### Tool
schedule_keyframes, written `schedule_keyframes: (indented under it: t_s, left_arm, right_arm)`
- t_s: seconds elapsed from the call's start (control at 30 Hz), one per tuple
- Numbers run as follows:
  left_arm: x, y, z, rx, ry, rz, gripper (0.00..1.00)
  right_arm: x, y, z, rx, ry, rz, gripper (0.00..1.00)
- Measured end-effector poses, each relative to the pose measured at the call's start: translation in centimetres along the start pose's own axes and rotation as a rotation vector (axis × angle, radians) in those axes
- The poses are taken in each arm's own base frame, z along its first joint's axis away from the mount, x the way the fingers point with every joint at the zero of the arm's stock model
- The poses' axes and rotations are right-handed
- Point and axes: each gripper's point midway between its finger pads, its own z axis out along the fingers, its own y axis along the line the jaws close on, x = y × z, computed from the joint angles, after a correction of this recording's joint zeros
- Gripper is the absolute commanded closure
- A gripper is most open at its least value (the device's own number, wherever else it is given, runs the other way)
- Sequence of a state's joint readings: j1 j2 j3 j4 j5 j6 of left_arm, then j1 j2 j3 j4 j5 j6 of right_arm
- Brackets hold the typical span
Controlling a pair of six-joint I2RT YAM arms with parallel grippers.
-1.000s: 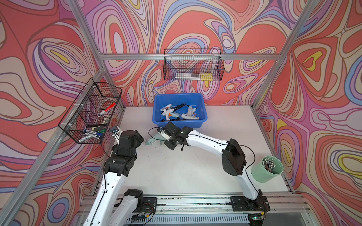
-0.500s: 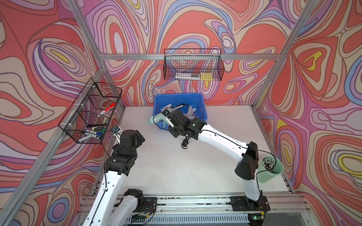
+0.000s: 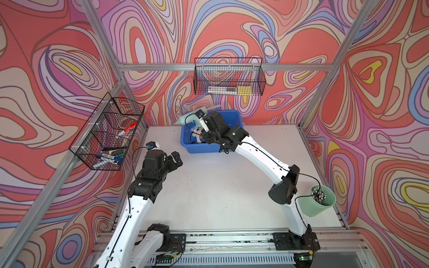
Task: Put the hot melt glue gun into the storage box
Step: Pick up the hot melt adhesive gun from the center of the board, then place the hot melt adhesive gun in the storage box.
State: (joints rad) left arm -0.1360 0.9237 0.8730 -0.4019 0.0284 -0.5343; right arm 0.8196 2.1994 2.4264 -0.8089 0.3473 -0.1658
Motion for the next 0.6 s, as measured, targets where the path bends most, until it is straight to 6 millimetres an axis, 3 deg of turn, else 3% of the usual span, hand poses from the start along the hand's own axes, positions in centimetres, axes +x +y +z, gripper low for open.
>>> schedule_keyframes:
  t_s: [0.13,0.2,0.3,0.47,0.6]
  left_arm:
    - [4.0,-6.1,2.9,0.282,0.124,0.154,0.01]
    - [6.2,-8.5,3.4,0.382,0.170,0.222,0.01]
    - [7.9,-11.1,3.9,0.491,0.204,0.287,0.01]
    - [8.3,-12.5,4.5,0.555,0.198,0.323,0.01]
    - [7.7,-13.0,4.3,0.570,0.171,0.335,0.01]
  right_arm:
    - [0.4,-0.2,0.5,-0.006,0.010,0.002,1.00]
    - [0.2,-0.1,0.4,-0.010,0.006,0.004,1.00]
    - [0.2,-0.1,0.4,-0.021,0.004,0.007,1.00]
    - [0.6,-1.7,1.2,-0.028,0.004,0.035,1.00]
    - [2.0,-4.9,2.9,-0.004,0.020,0.089,1.00]
